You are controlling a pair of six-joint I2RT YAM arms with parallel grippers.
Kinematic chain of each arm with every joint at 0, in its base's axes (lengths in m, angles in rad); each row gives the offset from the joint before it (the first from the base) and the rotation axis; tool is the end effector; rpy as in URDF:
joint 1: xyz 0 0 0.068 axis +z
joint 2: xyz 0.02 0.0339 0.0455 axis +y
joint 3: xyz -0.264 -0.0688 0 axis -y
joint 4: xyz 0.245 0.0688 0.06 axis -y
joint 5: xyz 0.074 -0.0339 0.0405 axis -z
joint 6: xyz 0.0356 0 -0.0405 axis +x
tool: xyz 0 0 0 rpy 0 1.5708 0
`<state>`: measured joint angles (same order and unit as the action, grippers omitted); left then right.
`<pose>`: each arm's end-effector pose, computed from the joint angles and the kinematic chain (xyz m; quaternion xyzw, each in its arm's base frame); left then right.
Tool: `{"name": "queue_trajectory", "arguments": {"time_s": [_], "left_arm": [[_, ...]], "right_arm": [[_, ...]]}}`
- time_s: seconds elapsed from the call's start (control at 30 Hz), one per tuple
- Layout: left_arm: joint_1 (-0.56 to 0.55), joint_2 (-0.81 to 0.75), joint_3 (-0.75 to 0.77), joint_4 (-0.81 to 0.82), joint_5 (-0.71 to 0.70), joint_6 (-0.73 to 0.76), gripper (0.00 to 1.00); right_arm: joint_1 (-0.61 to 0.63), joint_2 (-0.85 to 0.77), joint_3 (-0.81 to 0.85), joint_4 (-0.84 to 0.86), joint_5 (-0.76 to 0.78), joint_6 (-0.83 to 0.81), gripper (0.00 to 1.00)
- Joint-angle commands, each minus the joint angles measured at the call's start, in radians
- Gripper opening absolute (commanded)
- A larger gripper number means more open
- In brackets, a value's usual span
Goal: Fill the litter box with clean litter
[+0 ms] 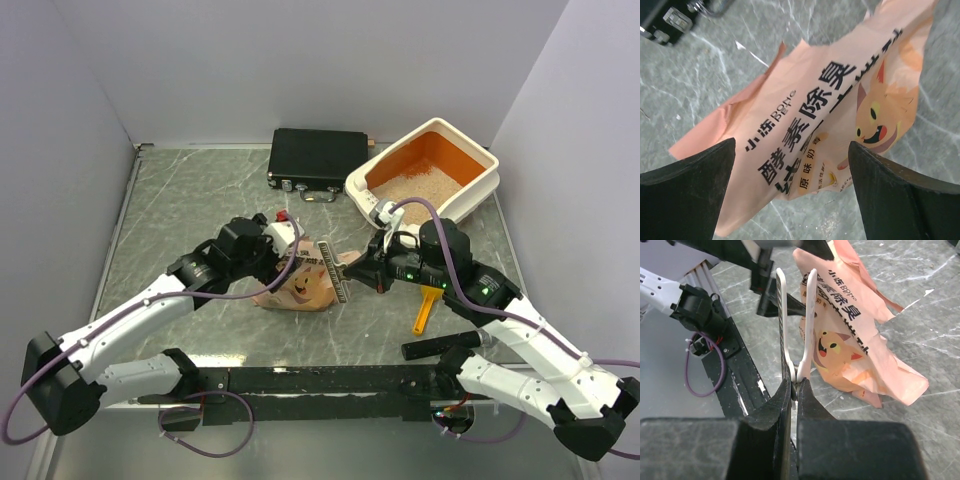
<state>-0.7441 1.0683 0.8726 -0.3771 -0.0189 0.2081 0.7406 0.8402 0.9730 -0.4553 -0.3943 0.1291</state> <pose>0.1748 -0.1600 0.2967 0.3984 0.7825 -0.1187 0.4636 0.1237 0.1316 0.3682 -0.3487 0.7244 0.3856 0.4528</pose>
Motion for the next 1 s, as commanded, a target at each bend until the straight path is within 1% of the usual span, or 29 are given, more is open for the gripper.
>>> {"name": "queue_trajectory", "arguments": {"time_s": [0.0, 0.1, 0.17, 0.2, 0.27, 0.3, 0.33, 0.37, 0.4, 0.47, 0.5, 0.6, 0.67, 0.7, 0.73, 0.8, 0.93, 0.97], "left_arm": [[-0.004, 0.035, 0.003, -0.009, 0.011, 0.033, 0.97], [-0.005, 0.042, -0.02, -0.008, 0.033, 0.031, 0.86], [-0.004, 0.041, -0.04, -0.003, 0.053, 0.036, 0.73], [-0.005, 0.036, -0.047, 0.006, 0.053, 0.037, 0.55], [-0.004, 0.032, -0.055, 0.012, 0.045, 0.036, 0.33], [-0.005, 0.027, -0.052, 0.004, 0.048, 0.033, 0.14], [-0.006, 0.025, -0.05, 0.001, 0.047, 0.031, 0.03], [-0.009, 0.021, -0.05, 0.001, 0.046, 0.027, 0.01], [-0.012, 0.012, -0.05, -0.003, 0.042, 0.025, 0.01], [-0.034, -0.01, -0.061, -0.005, 0.039, 0.024, 0.01], [-0.041, -0.019, -0.067, -0.002, 0.03, 0.022, 0.01], [-0.08, -0.065, -0.095, 0.004, 0.022, 0.014, 0.01], [-0.106, -0.105, -0.119, 0.013, 0.022, 0.01, 0.01], [-0.113, -0.122, -0.13, 0.02, 0.022, 0.005, 0.01], [-0.126, -0.136, -0.15, 0.033, 0.022, 0.005, 0.01], [-0.141, -0.171, -0.164, 0.044, -0.015, 0.008, 0.01], [-0.161, -0.202, -0.179, 0.055, -0.044, 0.008, 0.01], [-0.164, -0.205, -0.179, 0.053, -0.046, 0.005, 0.01]], "right_arm": [[-0.009, -0.009, -0.011, 0.049, -0.014, -0.016, 0.0], [-0.021, -0.015, -0.01, 0.03, 0.006, -0.029, 0.0], [-0.036, -0.018, -0.008, 0.026, 0.018, -0.037, 0.0], [-0.043, -0.016, -0.008, 0.023, 0.02, -0.04, 0.0], [-0.062, -0.013, -0.014, 0.027, 0.04, -0.055, 0.0], [-0.07, -0.013, -0.02, 0.052, 0.035, -0.075, 0.0], [-0.076, -0.012, -0.037, 0.072, 0.025, -0.092, 0.0], [-0.082, -0.01, -0.051, 0.092, -0.01, -0.117, 0.0], [-0.084, -0.01, -0.084, 0.165, -0.027, -0.181, 0.0], [-0.087, -0.016, -0.117, 0.24, -0.078, -0.23, 0.0], [-0.092, -0.013, -0.129, 0.291, -0.11, -0.284, 0.0], [-0.107, 0.013, -0.119, 0.334, -0.289, -0.42, 0.0], [-0.13, 0.046, -0.1, 0.346, -0.359, -0.456, 0.0], [-0.156, 0.054, -0.089, 0.357, -0.436, -0.479, 0.0], [-0.17, 0.071, -0.086, 0.381, -0.475, -0.488, 0.0], [-0.191, 0.088, -0.085, 0.402, -0.573, -0.508, 0.0], [-0.224, 0.14, -0.086, 0.415, -0.682, -0.514, 0.0], [-0.228, 0.142, -0.098, 0.476, -0.701, -0.493, 0.0]]}}
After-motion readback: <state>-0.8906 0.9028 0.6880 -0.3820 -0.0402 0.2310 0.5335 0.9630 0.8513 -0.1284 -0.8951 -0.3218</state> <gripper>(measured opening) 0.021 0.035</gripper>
